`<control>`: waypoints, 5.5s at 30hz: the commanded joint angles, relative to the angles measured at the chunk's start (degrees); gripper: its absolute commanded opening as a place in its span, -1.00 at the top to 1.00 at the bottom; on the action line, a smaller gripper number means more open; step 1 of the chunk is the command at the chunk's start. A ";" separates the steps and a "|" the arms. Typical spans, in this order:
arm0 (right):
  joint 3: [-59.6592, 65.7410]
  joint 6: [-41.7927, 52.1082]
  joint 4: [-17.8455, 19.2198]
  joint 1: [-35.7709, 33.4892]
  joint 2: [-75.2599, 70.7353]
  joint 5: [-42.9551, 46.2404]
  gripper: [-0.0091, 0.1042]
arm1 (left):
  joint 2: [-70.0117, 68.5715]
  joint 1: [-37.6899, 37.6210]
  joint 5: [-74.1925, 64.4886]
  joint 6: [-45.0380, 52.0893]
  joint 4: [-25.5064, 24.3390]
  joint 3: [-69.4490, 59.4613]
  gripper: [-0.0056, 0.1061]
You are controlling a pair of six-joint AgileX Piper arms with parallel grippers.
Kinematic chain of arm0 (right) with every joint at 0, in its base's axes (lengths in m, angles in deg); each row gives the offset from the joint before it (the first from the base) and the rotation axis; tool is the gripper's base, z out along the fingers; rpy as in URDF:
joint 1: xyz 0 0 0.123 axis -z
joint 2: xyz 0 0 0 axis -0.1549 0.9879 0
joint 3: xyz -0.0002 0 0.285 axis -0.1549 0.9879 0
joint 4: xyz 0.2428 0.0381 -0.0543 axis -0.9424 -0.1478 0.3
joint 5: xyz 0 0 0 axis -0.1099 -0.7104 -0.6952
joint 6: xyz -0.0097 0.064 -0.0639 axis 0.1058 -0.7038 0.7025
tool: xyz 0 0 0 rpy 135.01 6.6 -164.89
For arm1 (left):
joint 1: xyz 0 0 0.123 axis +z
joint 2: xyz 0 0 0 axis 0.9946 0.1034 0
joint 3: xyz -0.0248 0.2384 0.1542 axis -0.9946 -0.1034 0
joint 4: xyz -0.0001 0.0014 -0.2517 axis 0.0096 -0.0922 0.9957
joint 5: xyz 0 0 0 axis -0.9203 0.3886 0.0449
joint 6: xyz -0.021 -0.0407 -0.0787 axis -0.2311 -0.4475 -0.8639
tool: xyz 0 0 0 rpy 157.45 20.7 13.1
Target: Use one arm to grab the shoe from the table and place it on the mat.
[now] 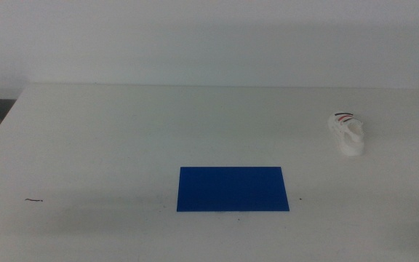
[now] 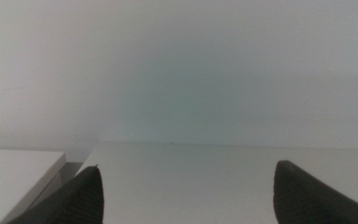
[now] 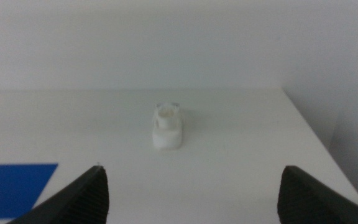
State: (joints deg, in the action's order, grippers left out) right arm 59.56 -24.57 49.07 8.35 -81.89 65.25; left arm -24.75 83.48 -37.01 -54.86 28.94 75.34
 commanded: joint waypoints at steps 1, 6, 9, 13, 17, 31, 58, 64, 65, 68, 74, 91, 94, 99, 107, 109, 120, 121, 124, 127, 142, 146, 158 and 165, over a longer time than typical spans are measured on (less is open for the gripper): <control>-0.60 0.15 0.15 0.39 -0.29 -1.69 -0.77 | -0.22 0.02 0.62 -0.07 0.00 0.01 -0.78; -14.47 0.15 0.51 -0.47 9.60 -12.72 -0.77 | -0.22 0.02 0.62 -0.07 0.00 0.01 -0.78; -23.62 0.15 0.51 -3.20 20.49 -14.08 -0.77 | -0.22 0.02 0.62 -0.07 0.00 0.01 -0.78; -38.07 -0.01 0.51 -8.16 37.79 -18.49 -0.77 | -0.22 0.02 0.62 -0.07 0.00 0.01 -0.78; -52.41 -0.40 0.51 -11.12 54.10 -25.89 -0.77 | -0.22 0.02 0.62 -0.07 0.00 0.01 -0.78; -81.95 -16.16 2.05 -9.11 92.35 -44.46 -0.77 | -0.22 0.02 0.62 -0.07 0.00 0.01 -0.78; -101.65 -7.59 1.45 -4.59 127.43 -35.08 -0.38 | -0.22 0.02 0.62 -0.07 0.00 0.01 -0.78; -101.65 -7.59 2.56 -4.85 127.25 -38.63 0.57 | -0.22 0.02 0.62 -0.07 0.00 0.01 -0.78; -101.89 -7.59 3.42 -5.41 126.60 -39.82 0.78 | -0.22 0.02 0.62 -0.07 0.00 0.01 -0.78; -102.77 -9.15 7.38 -8.54 123.42 -44.15 0.85 | -0.22 0.02 0.62 -0.07 0.00 0.01 -0.78; -102.84 -1.44 8.30 -20.86 117.02 -48.10 0.81 | -0.22 0.02 0.62 -0.07 0.00 0.01 -0.78; -98.31 8.58 6.41 -39.95 116.67 -47.57 0.82 | -0.22 0.02 0.62 -0.07 0.00 0.01 -0.78; -96.81 8.36 6.19 -40.17 116.67 -46.73 0.82 | -0.22 0.02 0.62 -0.07 0.00 0.01 -0.78; -94.55 12.71 5.92 -40.17 116.67 -42.38 0.82 | -0.22 0.02 0.62 -0.07 0.00 0.01 -0.78; -92.44 49.20 -1.64 -40.26 116.77 -39.65 0.82 | -0.22 0.02 0.62 -0.07 0.00 0.01 -0.78; -92.44 51.34 -1.64 -40.26 116.77 -38.50 0.82 | -0.22 0.02 0.62 -0.07 0.00 0.01 -0.78; -92.44 47.49 -1.41 -39.93 119.43 -37.27 0.81 | -0.22 0.02 0.62 -0.07 0.00 0.01 -0.78; -92.44 47.21 -1.41 -39.93 119.60 -37.27 0.78 | -0.22 0.02 0.62 -0.07 0.00 0.01 -0.78; -92.44 46.85 -1.07 -39.93 119.69 -36.97 0.50 | -0.22 0.02 0.62 -0.07 0.00 0.01 -0.78; -92.44 46.85 -0.80 -39.93 119.96 -36.97 -0.14 | -0.22 0.02 0.62 -0.07 0.00 0.01 -0.78; -75.57 14.72 4.96 -34.54 93.65 -30.86 -0.77 | -0.22 0.02 0.62 -0.07 0.00 0.01 -0.78; -55.57 10.38 4.61 -27.06 74.33 -16.37 -0.77 | -0.22 0.02 0.62 -0.07 0.00 0.01 -0.78; -17.89 8.94 0.75 -11.91 31.84 7.81 -0.75 | -0.22 0.02 0.62 -0.07 0.00 0.01 -0.78; -7.06 7.82 -0.15 -11.34 20.80 7.57 -0.75 | -0.22 0.02 0.62 -0.07 0.00 0.01 -0.78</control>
State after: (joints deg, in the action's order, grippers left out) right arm 50.21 -16.70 49.22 -3.51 -59.10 72.06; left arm -24.75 83.48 -37.01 -54.86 28.94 75.34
